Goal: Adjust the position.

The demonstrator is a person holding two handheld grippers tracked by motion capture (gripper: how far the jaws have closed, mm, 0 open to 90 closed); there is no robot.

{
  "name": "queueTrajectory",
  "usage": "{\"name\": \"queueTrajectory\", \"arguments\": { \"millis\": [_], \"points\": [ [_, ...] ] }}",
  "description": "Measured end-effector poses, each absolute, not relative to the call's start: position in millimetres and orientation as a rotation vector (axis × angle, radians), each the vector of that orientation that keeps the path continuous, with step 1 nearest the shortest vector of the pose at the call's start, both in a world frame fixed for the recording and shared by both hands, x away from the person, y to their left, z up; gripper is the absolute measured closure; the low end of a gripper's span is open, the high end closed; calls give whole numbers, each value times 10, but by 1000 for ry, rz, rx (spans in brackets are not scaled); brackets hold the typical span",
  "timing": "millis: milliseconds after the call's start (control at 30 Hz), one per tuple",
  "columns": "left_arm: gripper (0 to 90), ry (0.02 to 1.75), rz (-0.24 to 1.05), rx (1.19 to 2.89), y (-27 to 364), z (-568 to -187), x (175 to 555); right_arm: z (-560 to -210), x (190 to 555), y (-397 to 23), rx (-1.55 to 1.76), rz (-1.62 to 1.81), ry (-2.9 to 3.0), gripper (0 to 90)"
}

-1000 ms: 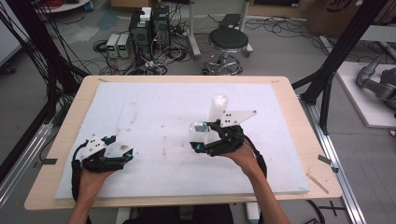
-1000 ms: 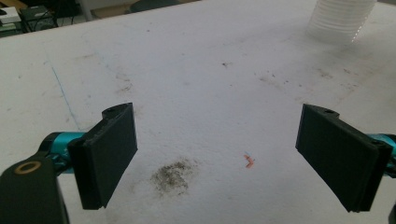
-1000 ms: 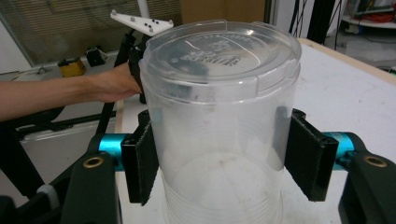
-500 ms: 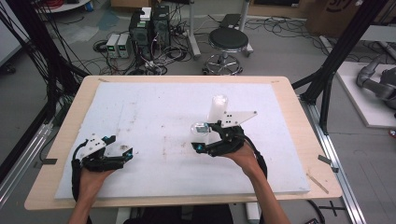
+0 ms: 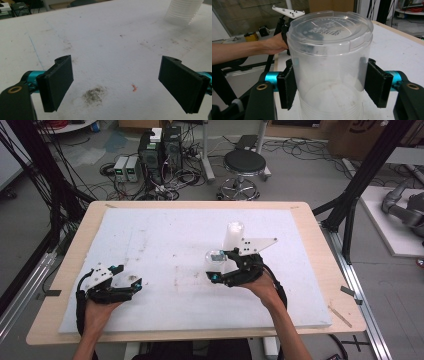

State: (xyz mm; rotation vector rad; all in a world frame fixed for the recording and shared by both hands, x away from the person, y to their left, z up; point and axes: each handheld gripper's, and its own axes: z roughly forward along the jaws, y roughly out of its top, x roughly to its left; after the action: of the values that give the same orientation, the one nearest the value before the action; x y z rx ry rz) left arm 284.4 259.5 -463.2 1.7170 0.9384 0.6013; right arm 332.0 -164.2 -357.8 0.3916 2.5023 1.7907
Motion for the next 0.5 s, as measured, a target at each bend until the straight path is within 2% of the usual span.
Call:
{"name": "queueTrajectory", "arguments": {
  "millis": [233,500],
  "points": [
    [123,829,586,1706,2574,-4469,2821,-3538,3301,-1689,376,1804,2494,343],
    [123,570,414,1677,2369,-4079,2868,-3449,3251,-1775,356,1836,2478,343]
  ]
}}
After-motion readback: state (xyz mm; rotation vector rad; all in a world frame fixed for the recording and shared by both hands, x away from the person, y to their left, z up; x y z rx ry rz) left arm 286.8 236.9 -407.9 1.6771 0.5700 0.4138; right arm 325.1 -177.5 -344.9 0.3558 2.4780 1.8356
